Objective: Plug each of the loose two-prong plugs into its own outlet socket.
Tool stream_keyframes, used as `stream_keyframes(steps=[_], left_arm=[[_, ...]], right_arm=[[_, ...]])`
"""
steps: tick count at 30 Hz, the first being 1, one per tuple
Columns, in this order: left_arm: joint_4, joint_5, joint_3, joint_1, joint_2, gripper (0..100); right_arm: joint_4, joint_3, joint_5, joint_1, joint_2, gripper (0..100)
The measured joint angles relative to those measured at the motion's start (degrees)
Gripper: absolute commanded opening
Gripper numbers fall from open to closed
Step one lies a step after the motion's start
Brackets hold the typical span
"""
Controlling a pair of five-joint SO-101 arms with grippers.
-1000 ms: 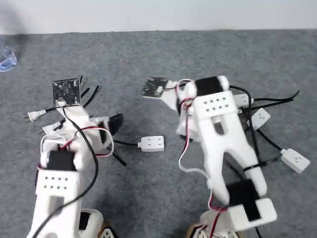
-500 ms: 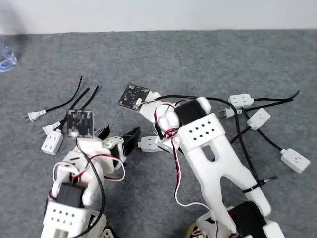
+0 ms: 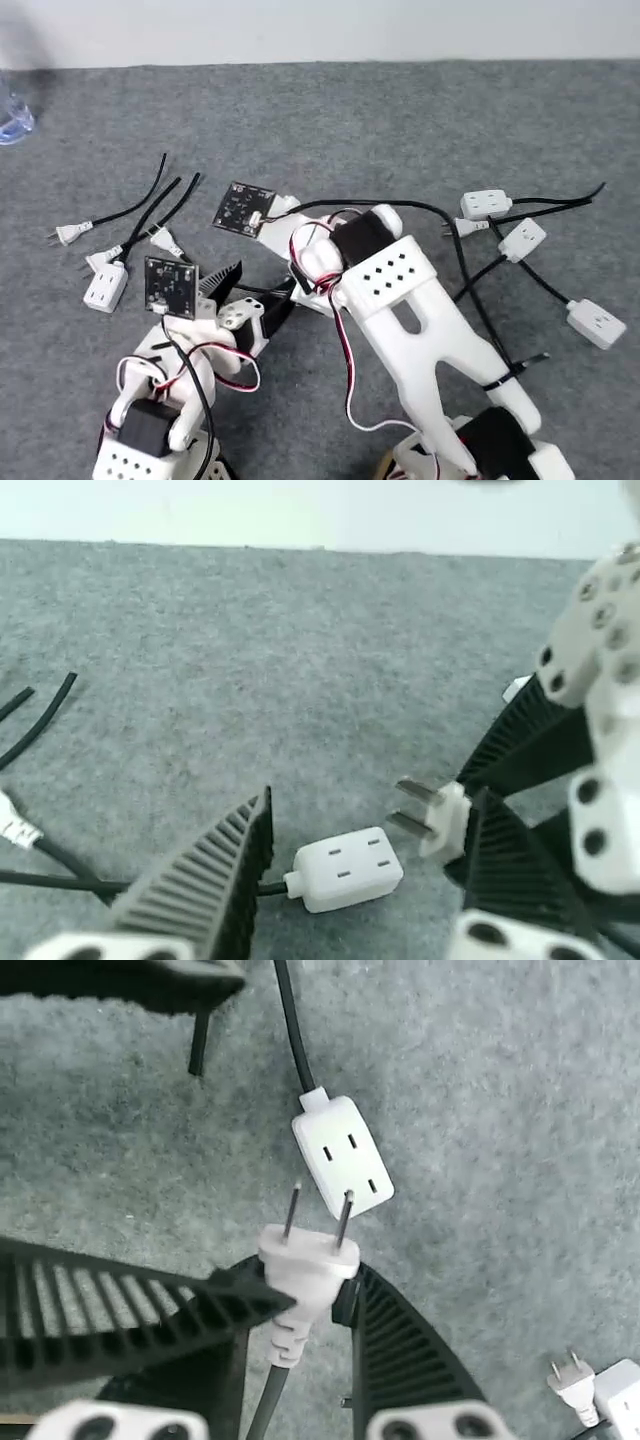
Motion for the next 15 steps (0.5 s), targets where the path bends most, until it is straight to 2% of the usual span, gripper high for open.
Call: stream_keyframes(steps=[15], left_arm=[[0.62, 0.09, 0.00, -4.40, -3.25, 29]], right_arm=[[3.16, 0.00, -0.35, -2.37, -7.65, 0.8]])
